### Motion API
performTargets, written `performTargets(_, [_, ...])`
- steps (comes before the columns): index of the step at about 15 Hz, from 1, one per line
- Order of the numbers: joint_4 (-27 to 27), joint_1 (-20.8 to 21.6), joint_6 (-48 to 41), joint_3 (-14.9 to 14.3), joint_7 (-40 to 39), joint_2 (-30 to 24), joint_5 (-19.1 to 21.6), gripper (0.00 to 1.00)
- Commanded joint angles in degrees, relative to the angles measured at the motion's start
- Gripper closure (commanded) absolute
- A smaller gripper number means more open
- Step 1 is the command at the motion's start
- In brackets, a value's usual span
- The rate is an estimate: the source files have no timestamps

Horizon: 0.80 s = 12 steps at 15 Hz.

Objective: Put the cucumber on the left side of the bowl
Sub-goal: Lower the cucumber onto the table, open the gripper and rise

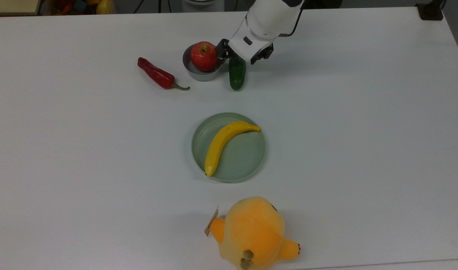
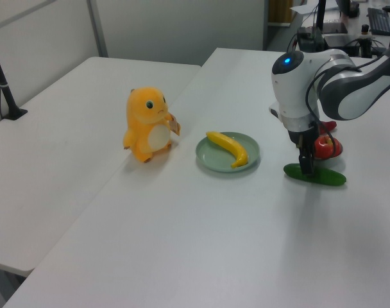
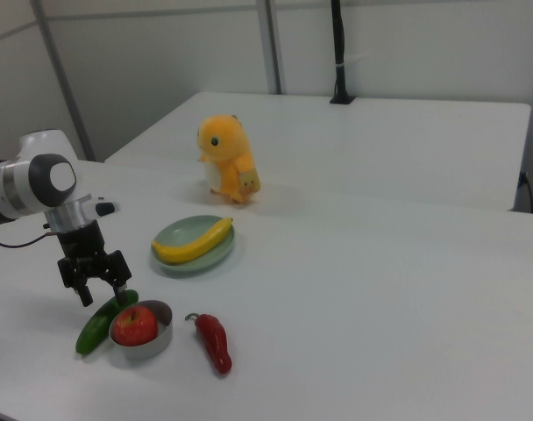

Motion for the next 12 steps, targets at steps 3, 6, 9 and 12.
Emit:
performTargets(3, [2.42,-0.57,0.65,0.52,-1.1,-2.09,-0.1,0.02])
performTargets(6, [6.28,-0.74,-0.65,0.44,-0.4,-2.8,0.95,0.0])
performTargets(9, [15.93,-1.44,-9.26,-0.44,-0.75,-2.88,6.12,0.0])
performTargets(12, [21.57,-2.59,-14.1,-0.44,-0.49,-2.97,7.81,0.0])
